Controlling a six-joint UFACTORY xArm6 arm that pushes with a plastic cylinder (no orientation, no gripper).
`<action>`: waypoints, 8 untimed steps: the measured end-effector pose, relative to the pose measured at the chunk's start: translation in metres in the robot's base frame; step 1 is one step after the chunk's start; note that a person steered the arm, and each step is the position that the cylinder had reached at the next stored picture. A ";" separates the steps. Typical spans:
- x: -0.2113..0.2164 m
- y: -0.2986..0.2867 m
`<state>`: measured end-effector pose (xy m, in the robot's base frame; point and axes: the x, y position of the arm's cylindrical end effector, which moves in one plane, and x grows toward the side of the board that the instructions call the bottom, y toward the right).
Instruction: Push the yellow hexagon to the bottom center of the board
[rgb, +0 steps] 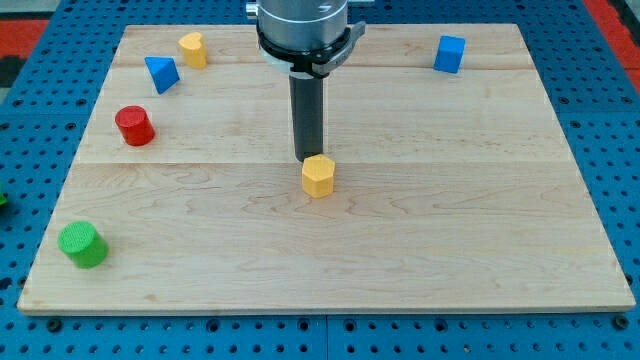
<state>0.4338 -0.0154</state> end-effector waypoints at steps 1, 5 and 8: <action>0.008 -0.004; 0.091 0.017; 0.098 0.019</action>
